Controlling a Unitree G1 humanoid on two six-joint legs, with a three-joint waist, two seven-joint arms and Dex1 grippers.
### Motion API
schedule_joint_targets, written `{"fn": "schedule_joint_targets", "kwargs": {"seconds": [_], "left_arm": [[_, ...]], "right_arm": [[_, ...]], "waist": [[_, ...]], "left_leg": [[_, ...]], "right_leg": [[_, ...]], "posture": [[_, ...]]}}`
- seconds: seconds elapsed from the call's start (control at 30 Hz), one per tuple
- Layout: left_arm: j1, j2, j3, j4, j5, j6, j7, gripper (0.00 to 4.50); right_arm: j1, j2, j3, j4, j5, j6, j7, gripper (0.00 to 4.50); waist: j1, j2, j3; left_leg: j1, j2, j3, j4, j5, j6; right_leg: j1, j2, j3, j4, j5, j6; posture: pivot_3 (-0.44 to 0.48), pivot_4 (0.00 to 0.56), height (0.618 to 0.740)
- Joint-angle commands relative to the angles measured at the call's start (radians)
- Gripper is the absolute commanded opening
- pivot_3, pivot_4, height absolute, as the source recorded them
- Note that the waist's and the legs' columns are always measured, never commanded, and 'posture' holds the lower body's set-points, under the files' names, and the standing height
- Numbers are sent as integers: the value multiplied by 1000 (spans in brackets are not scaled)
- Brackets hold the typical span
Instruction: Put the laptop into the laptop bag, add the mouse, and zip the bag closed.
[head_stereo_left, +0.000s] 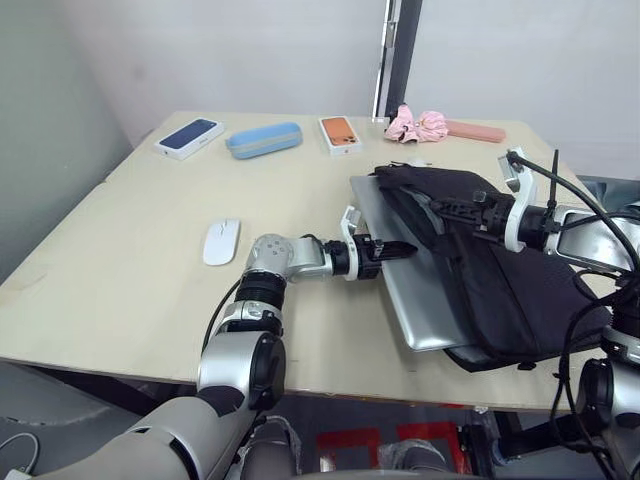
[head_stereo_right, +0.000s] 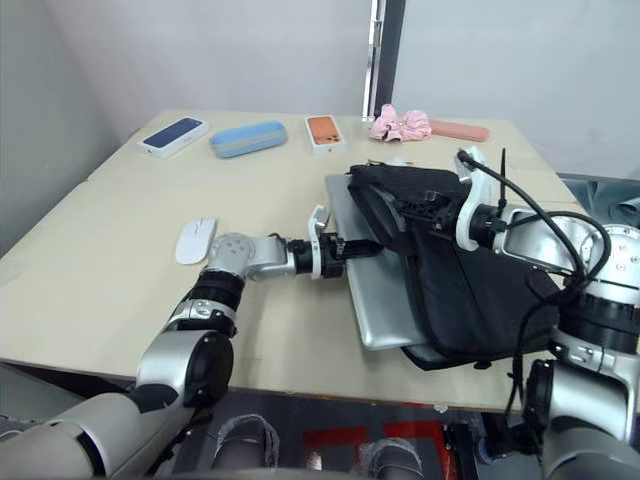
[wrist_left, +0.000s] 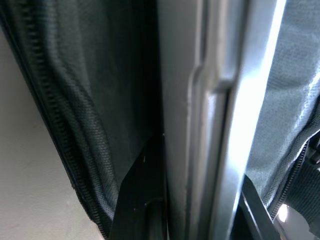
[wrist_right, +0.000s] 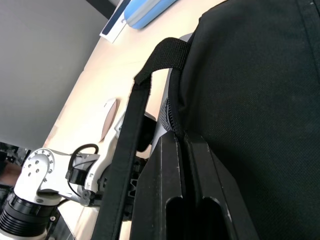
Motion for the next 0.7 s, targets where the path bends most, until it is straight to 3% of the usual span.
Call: {"fn": "schedule_joint_targets", "kwargs": {"seconds": [0.03,0.27,0.33,0.7], "left_arm": [[-73,-30,30,-22,-31,-50,-95,337],[-126,-94,22,91,42,-167,-132,337],[-136,-113,26,115,54,-190,-134,337],[-195,-185,40,230,75,-289,-120,337]], "right_arm": [[11,-60,49,-22,133,-108,-37,25],[26,-119,134,-38,187,-200,-30,25],[27,-123,143,-39,187,-213,-22,25],[34,-126,158,-45,187,-244,-12,25]], "waist": [[0,0,0],[0,0,0],[-1,0,0],[1,0,0]], "left_leg": [[0,0,0,0,0,0],[-2,-1,0,0,0,1],[-4,-2,0,0,0,2],[-13,-8,-5,2,0,6]], "right_leg": [[0,0,0,0,0,0],[0,-1,0,-3,1,2],[-1,-2,-1,-4,5,10],[-4,-8,-5,-6,6,10]], "posture": [[0,150,740],[0,150,740],[0,150,740],[0,150,740]]}}
